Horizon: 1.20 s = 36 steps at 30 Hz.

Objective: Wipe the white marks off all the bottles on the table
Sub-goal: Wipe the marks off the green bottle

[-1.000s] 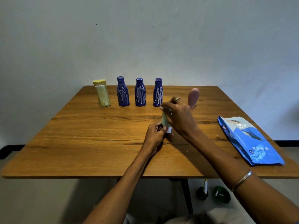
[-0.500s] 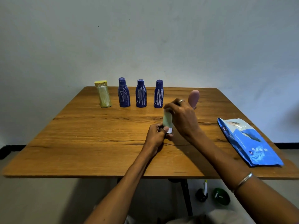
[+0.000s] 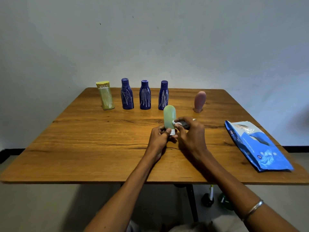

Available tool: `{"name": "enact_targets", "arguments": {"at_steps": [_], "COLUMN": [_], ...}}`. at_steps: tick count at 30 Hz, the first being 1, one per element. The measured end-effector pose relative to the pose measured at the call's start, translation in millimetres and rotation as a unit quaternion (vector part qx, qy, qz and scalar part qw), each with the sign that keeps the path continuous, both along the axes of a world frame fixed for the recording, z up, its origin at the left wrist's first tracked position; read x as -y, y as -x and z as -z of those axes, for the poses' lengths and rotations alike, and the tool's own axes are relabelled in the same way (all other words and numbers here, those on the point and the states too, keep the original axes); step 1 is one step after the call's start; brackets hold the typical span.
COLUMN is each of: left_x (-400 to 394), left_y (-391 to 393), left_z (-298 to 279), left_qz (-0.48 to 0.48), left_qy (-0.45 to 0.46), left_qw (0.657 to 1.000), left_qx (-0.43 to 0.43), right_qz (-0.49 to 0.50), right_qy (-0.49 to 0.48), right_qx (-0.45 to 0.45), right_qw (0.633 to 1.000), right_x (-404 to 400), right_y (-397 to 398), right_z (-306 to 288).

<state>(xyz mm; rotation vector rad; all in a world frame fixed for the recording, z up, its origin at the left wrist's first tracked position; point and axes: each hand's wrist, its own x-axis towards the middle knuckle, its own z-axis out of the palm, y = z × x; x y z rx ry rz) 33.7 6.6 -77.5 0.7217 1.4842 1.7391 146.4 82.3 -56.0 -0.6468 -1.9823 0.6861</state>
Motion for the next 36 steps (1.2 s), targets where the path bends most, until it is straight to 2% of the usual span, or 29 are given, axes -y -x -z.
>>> {"name": "enact_targets", "arguments": {"at_steps": [6, 14, 16, 19, 21, 24, 27, 30, 33, 36], "left_x": [0, 1, 1, 1, 3, 6, 8, 8, 6, 5], "left_y": [1, -1, 0, 1, 1, 1, 0, -2, -4, -7], "left_z": [1, -3, -3, 0, -3, -10, -14, -16, -15, -15], "left_qz": [0.003, 0.013, 0.021, 0.038, 0.050, 0.079, 0.096, 0.095, 0.081, 0.059], "left_qy": [-0.008, -0.029, -0.029, -0.021, -0.032, -0.063, -0.092, -0.103, -0.112, -0.106], "left_qw": [1.000, 0.999, 0.998, 0.998, 0.998, 0.994, 0.990, 0.989, 0.990, 0.992], "left_qx": [0.005, 0.039, 0.048, 0.037, 0.036, 0.045, 0.053, 0.049, 0.036, 0.023], "right_qz": [-0.042, -0.041, -0.015, -0.009, -0.044, -0.124, -0.152, -0.151, -0.179, -0.194], "right_qy": [0.044, 0.037, 0.060, 0.144, 0.236, 0.413, 0.498, 0.534, 0.532, 0.533], "right_qx": [0.031, -0.012, -0.024, -0.037, -0.053, -0.139, -0.164, -0.139, -0.082, -0.072], "right_qw": [0.998, 0.998, 0.998, 0.989, 0.969, 0.891, 0.838, 0.820, 0.823, 0.821], "right_x": [8, 14, 14, 12, 6, -2, -1, 3, 4, 3], "right_y": [-10, -15, -14, -13, -12, -6, -2, 2, 6, 6], "right_z": [7, 7, 7, 8, 12, 15, 9, 4, 6, 12]}}
